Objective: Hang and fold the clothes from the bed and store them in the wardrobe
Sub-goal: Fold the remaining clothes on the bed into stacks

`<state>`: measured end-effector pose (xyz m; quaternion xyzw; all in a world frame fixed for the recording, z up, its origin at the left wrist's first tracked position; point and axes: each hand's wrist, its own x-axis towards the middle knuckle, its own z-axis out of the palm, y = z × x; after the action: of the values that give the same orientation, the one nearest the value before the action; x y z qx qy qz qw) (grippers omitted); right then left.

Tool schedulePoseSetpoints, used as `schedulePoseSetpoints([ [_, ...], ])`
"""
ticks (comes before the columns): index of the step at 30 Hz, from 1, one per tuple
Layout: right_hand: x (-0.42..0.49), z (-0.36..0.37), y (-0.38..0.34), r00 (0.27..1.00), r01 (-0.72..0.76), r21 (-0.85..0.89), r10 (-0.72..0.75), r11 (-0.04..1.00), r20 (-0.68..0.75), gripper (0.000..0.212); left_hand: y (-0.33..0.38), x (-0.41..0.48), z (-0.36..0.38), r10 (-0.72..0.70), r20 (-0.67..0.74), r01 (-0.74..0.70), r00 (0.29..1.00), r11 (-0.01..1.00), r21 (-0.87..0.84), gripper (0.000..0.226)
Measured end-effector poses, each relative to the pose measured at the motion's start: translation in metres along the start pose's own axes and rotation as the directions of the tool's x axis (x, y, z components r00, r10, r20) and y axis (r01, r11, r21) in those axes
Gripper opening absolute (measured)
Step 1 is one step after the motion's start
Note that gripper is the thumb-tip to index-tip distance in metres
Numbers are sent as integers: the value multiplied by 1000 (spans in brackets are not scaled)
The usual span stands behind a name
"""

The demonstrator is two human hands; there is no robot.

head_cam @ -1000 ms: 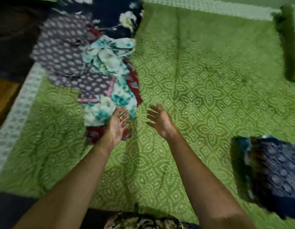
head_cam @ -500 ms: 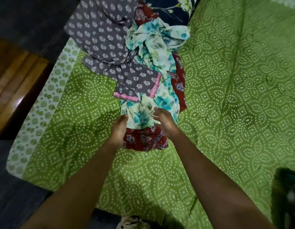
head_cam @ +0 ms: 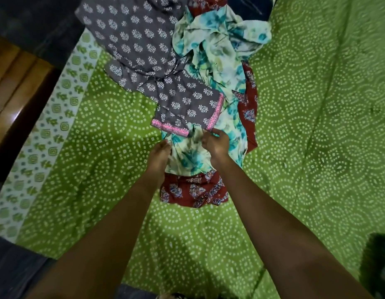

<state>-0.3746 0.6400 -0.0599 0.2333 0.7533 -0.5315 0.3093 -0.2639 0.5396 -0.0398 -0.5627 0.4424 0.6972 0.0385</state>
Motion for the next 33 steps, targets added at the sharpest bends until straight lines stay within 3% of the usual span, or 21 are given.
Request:
schedulePoseSetpoints([
  [5,4,2,-14,995,-79,148,88,986,-55,7,18,19,7,-74,64,85,995,979,-184,33],
  [8,8,5,-27,982,-147,234,171,961,-85,18,25,25,11,-85,79,102,993,965,-241,41],
  [11,-2,9,-35,992,-91,231,108,969,-62,21,23,27,8,-45,105,72,993,960,-270,35],
  [13,-17,7,-36,998,-56,276,51,959,27,18,24,23,9,-11,15,14,1000,972,-235,19],
  [16,-42,-2,-37,983,-72,328,11,942,183,19,26,5,16,173,-96,-175,980,985,-7,38],
  [18,-58,-11,-38,966,-67,318,-18,946,257,20,27,-12,21,404,-54,-383,913,896,225,56],
  [20,-70,-17,-40,946,-47,313,-58,949,318,20,32,-26,26,596,58,-567,801,723,394,72],
  [23,-95,-34,-50,917,11,339,-145,941,371,18,42,-46,33,693,234,-674,682,472,568,71],
  [27,-123,-66,-63,899,118,346,-248,931,361,18,56,-81,39,747,232,-722,623,436,537,35],
  [33,-178,-136,-80,859,371,366,-465,854,214,15,82,-181,65,814,210,-760,541,367,536,26],
])
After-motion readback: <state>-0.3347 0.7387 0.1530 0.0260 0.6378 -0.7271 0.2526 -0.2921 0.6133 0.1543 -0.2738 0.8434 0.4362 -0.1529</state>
